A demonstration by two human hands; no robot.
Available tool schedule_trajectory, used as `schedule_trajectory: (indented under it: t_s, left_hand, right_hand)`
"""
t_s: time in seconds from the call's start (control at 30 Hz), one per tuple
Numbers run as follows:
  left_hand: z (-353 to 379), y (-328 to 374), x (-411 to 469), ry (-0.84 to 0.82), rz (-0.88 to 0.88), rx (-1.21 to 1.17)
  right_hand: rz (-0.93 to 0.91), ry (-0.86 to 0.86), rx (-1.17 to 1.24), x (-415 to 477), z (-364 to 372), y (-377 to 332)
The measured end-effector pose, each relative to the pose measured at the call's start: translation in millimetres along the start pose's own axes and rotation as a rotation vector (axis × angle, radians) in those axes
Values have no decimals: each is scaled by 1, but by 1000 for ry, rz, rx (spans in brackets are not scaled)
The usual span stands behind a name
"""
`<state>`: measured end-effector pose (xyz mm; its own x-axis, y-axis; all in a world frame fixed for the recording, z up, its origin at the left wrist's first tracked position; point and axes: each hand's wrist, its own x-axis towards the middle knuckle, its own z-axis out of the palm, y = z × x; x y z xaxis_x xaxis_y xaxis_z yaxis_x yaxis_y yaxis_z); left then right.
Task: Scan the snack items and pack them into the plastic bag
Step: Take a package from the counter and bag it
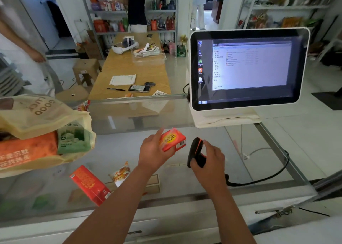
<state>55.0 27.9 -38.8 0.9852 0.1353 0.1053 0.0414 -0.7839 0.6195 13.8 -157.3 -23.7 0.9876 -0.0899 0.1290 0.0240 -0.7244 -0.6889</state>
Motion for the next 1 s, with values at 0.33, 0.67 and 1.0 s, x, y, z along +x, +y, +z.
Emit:
schedule_trajectory:
  t_s: [0.33, 0.67, 1.0]
  left_hand:
    - [-111, -32, -25, 157, 684, 13]
    - [-216, -132, -46, 155, 608, 53]
    - [-289, -164, -55, 439, -440, 107]
  right_hand:
    - [390, -187, 1009, -18, 43, -121]
    - [414, -190, 1122, -67, 116, -229]
    - [467, -239, 1068, -65, 138, -257]
